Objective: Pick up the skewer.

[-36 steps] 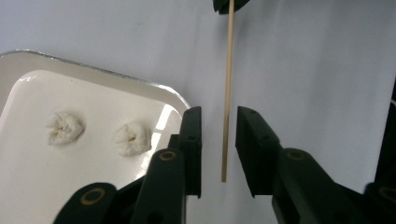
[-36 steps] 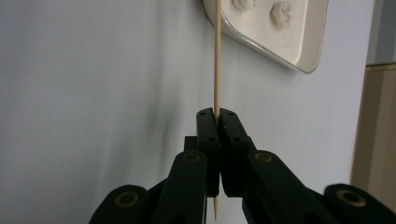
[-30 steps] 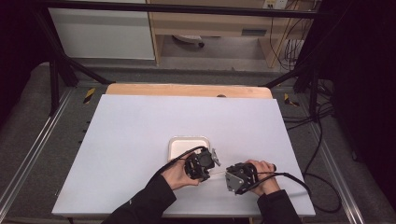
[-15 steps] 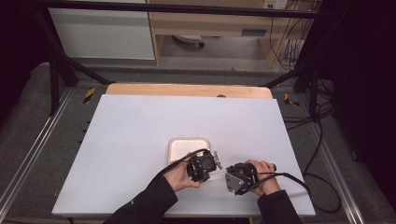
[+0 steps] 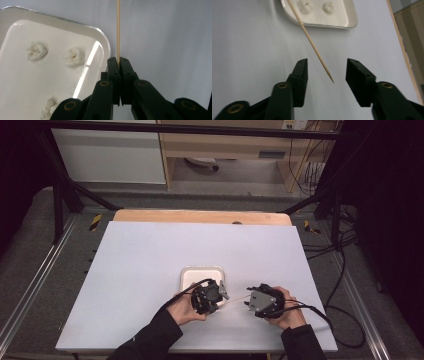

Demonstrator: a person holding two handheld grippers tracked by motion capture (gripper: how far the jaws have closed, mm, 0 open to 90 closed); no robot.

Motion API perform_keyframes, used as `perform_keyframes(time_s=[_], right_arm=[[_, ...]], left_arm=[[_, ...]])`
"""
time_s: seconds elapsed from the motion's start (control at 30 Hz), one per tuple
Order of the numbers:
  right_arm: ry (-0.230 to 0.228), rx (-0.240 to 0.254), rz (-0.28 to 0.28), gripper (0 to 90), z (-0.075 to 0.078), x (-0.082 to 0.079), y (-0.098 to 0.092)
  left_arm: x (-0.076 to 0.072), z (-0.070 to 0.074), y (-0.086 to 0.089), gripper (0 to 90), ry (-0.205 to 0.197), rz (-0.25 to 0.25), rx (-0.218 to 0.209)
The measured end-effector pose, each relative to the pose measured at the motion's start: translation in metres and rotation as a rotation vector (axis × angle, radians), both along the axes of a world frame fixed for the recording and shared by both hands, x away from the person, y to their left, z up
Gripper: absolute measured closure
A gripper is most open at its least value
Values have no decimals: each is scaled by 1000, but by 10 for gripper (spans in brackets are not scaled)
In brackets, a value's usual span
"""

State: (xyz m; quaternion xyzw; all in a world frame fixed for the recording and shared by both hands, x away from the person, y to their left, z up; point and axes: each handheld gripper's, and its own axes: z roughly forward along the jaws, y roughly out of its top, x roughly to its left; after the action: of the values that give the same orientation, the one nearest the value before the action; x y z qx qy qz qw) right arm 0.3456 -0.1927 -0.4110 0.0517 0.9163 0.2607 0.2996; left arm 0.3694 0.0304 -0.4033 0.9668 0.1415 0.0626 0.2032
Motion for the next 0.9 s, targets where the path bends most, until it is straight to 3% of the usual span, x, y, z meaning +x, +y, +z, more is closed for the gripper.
perform_keyframes(time_s=[0.03, 0.17, 0.33, 0.43, 0.67, 0.9], right_arm=[[14, 34, -32, 445, 1, 2, -3], [88, 138, -136, 338, 1, 6, -12], [194, 229, -257, 227, -4, 11, -20], [257, 255, -326, 165, -10, 12, -24], [311, 274, -375, 94, -16, 12, -29], [362, 375, -392, 32, -15, 11, -28]], left_arm=[[0, 0, 3, 885, 15, 9, -12], [1, 2, 15, 884, -9, 36, -29], [-1, 3, 32, 884, -22, 83, -66], [-2, 3, 44, 884, -30, 122, -105], [-9, 1, 76, 883, -54, 200, -206], [-20, -6, 102, 883, -90, 269, -286]])
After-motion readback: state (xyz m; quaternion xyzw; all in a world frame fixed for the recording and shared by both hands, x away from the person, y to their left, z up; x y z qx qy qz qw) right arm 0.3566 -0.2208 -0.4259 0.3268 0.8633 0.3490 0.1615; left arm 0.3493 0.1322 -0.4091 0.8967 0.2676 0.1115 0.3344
